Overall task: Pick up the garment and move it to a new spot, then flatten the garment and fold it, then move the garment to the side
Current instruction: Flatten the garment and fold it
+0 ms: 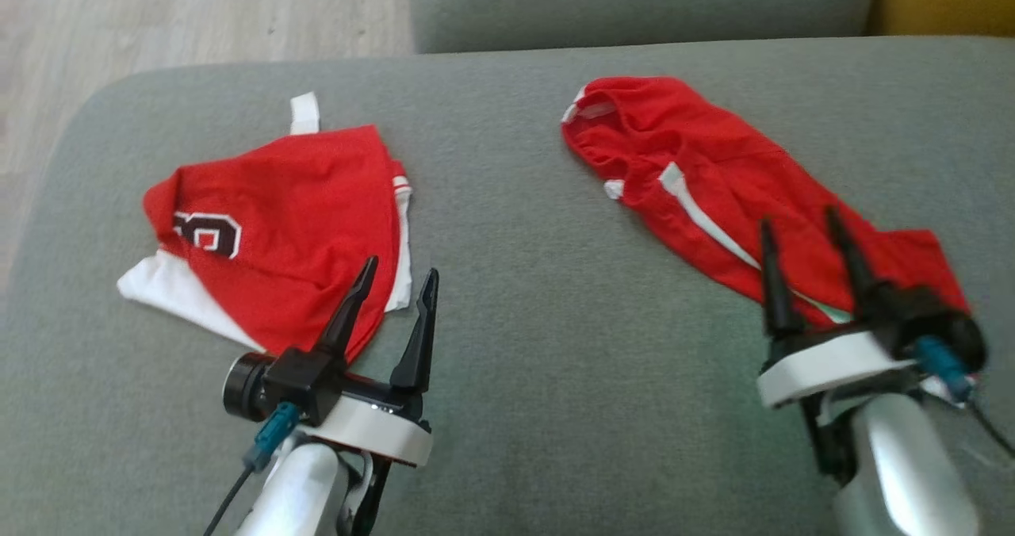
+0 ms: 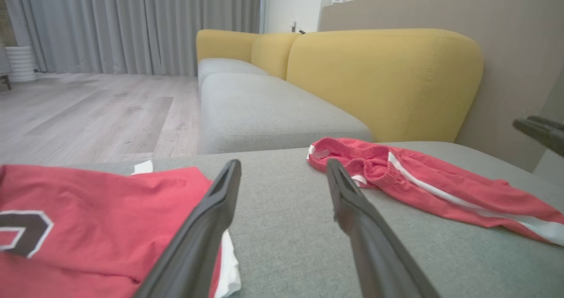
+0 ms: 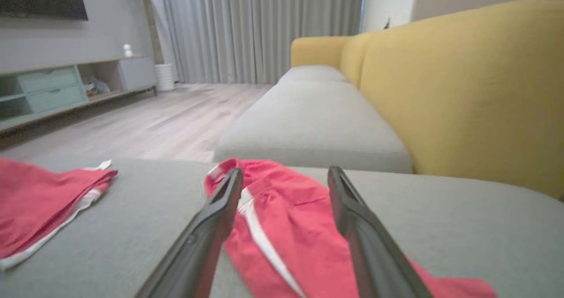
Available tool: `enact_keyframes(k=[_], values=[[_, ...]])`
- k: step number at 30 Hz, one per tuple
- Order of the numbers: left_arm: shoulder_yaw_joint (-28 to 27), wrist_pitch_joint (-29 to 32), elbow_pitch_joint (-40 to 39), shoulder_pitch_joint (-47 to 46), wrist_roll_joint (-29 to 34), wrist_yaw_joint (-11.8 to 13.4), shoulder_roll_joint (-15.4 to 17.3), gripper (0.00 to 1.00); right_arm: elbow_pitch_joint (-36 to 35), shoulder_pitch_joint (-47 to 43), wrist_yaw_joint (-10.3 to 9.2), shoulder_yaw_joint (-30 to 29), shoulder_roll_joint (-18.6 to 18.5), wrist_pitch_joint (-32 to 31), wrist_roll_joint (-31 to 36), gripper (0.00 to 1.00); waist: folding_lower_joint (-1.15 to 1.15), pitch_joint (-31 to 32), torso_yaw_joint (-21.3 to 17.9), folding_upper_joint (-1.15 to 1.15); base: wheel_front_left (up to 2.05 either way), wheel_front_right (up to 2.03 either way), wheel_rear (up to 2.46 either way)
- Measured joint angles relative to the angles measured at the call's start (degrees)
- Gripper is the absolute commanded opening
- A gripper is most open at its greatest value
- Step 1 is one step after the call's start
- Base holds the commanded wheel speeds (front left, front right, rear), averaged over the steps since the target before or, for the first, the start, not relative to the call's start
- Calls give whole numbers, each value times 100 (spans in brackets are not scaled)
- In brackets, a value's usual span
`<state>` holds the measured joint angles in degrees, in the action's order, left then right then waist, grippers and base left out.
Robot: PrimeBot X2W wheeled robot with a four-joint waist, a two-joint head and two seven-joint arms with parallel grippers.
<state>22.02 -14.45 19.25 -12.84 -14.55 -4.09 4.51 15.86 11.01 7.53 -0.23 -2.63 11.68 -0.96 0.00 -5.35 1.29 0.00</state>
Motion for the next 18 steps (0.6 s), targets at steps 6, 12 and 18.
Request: enact_keyframes(k=[6,12,18], values=[[15,0,10,-90,0,-2,-16,100,670,97,0,219,-4,-118,252,100,0,-189,251,0,0,0,0],[43,0,25,-244,0,-53,-56,100,1588,949,0,-68,-5,-270,561,100,1,-415,513,0,0,0,0],[53,0,42,-279,-1,-54,-108,100,2458,1571,0,-603,-14,-271,813,100,1,-601,710,0,0,0,0]])
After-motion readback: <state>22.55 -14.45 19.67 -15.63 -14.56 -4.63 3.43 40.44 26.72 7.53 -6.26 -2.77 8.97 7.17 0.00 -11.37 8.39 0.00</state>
